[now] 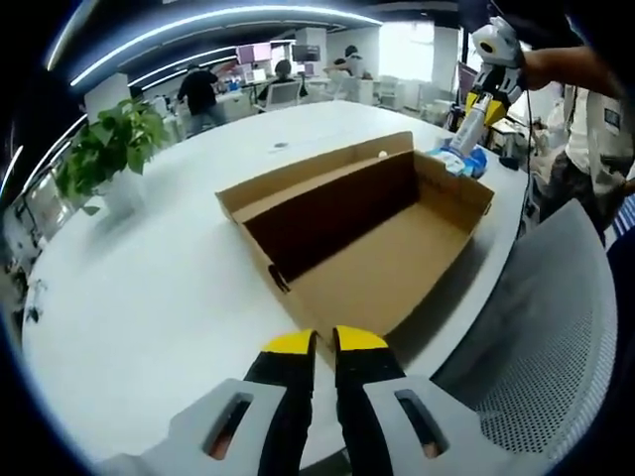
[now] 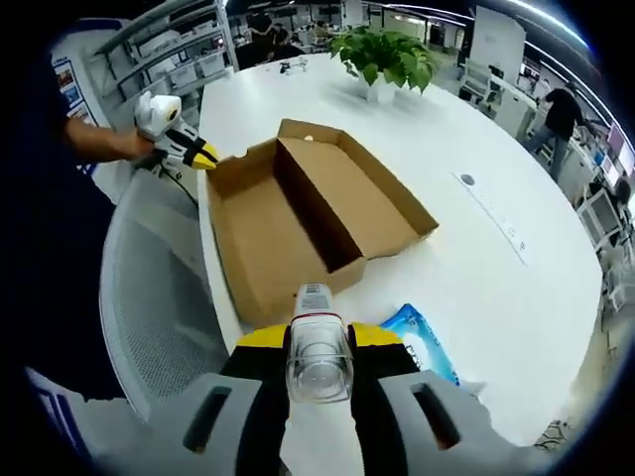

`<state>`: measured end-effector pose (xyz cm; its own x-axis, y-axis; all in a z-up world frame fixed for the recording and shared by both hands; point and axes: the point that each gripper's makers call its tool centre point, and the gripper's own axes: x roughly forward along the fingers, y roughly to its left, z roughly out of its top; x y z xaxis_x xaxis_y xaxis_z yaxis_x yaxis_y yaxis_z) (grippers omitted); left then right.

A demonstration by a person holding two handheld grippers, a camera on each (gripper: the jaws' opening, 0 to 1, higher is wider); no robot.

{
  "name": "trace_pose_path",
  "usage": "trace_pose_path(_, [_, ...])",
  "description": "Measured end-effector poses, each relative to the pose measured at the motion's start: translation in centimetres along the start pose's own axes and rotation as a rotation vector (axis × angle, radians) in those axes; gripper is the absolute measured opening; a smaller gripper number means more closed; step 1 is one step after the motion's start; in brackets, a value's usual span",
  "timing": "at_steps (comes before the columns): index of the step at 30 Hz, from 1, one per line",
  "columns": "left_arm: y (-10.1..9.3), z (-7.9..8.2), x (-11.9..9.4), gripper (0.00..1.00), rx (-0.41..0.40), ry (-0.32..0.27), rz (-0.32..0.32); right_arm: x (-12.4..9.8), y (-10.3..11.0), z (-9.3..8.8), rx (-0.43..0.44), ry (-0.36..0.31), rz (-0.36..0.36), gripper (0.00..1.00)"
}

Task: Operate the shoe box by opening the lid, removing the specified soft item, and placing it in the target area until the item is outside and the box remains undamaged.

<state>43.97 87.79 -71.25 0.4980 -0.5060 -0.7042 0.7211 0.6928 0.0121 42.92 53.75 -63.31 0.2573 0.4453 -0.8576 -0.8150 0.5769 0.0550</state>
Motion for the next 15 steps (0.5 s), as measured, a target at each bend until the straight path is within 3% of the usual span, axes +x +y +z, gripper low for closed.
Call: trace_pose_path(15, [0.0, 0.0, 0.0, 0.03, 0.021, -0.004, 0.001, -1.5, -3.9, -3.8, -0.084, 0.157, -0.020, 0.20])
